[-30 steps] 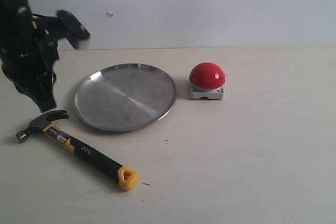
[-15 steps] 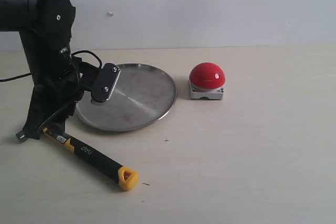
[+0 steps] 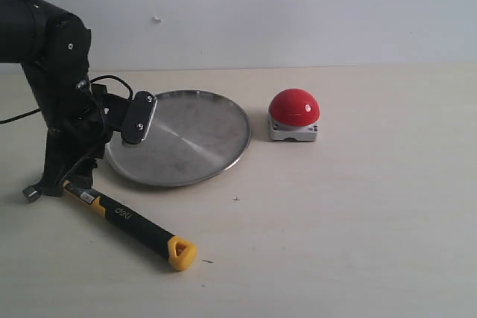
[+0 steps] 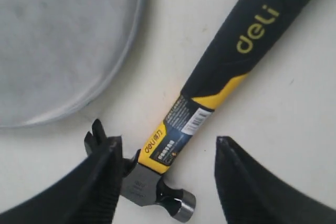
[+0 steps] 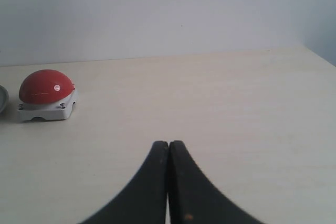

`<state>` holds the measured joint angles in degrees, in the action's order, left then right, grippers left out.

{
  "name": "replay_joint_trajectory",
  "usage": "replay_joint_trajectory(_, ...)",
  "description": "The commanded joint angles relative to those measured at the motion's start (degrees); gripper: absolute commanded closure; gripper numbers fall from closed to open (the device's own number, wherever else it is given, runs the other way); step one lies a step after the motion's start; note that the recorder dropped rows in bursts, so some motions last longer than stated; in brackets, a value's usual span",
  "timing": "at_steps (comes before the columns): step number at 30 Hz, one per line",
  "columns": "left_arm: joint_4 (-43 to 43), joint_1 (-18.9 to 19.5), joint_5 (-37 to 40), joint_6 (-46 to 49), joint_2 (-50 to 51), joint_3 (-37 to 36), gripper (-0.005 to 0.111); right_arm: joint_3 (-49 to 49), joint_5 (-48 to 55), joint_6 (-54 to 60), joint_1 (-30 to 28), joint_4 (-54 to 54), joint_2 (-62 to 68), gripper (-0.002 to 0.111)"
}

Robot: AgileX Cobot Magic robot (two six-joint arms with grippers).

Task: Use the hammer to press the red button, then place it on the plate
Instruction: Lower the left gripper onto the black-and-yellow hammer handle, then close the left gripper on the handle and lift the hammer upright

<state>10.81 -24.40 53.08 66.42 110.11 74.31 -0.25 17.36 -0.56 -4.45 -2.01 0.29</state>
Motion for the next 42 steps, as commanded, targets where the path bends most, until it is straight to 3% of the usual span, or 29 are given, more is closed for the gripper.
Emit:
replay_joint_trajectory(1,-1.1,1.3,-1.4,3.6,0.2,-2.4,0.054,0.3,-0.7,0.6,-0.3,-0.2,-0.3,0.108)
replay_joint_trajectory(7,-1.0,1.3,-5.1,9.2,1.1,-5.5,0.054,0.3,-0.7,0.6,-0.3,-0.2,-0.3,0.108)
replay_joint_trajectory(17,-0.5,1.4,-10.5,9.7,2.9,-6.8,0.054,0.3,-0.7,0.6,-0.3,-0.2,-0.3,0.108)
replay_joint_trajectory(38,-1.1,3.9,-12.3,12.7,8.6,-6.8,0.054,0.3,-0.7,0.6,-0.3,-0.2,-0.3,0.108)
replay_joint_trajectory(40,-1.0,3.9,-12.3,12.7,9.2,-6.8,0.06,0.3,-0.7,0.6,-0.3,-0.2,-0.3,0.108)
replay_joint_trajectory(42,-0.9,3.9,-12.3,13.4,9.2,-6.8,0.093,0.3,-0.7,0.6,-0.3,-0.2,-0.3,0.108)
